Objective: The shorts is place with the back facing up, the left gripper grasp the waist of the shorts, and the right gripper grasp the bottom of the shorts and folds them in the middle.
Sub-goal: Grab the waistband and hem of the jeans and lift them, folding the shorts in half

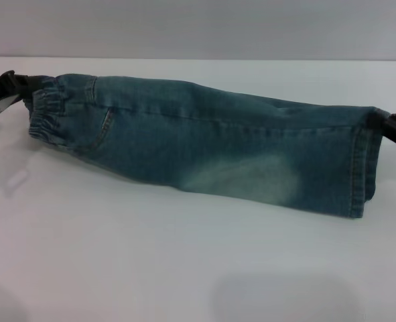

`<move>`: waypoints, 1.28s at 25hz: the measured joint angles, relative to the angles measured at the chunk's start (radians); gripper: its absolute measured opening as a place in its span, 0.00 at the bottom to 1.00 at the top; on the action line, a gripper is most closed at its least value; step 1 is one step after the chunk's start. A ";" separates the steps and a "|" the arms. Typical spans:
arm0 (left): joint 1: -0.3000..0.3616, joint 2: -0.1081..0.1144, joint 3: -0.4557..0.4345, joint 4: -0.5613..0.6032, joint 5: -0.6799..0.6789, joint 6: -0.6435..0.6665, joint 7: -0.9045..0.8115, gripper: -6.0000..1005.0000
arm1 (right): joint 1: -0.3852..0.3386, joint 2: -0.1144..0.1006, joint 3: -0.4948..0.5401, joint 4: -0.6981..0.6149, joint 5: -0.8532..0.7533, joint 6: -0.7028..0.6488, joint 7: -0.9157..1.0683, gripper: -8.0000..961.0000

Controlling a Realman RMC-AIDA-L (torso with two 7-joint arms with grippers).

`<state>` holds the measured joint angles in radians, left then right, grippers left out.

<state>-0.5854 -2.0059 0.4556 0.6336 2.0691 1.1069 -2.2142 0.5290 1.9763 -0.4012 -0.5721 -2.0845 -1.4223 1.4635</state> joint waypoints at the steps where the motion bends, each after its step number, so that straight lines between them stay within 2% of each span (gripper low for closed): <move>1: -0.001 -0.002 0.000 0.000 0.000 -0.007 0.001 0.07 | 0.004 0.001 0.001 0.011 0.000 0.018 -0.005 0.01; 8: -0.026 -0.029 0.000 0.000 0.000 -0.088 0.006 0.07 | 0.035 0.021 0.007 0.041 0.004 0.137 -0.009 0.01; 14: -0.052 -0.044 0.003 -0.002 0.000 -0.134 0.020 0.08 | 0.057 0.037 0.004 0.048 0.016 0.232 -0.009 0.01; 32: -0.117 -0.050 0.020 -0.040 -0.002 -0.218 0.064 0.08 | 0.083 0.039 -0.001 0.082 0.089 0.370 -0.011 0.04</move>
<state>-0.7027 -2.0555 0.4756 0.5937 2.0673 0.8890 -2.1506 0.6116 2.0152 -0.4026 -0.4903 -1.9952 -1.0528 1.4526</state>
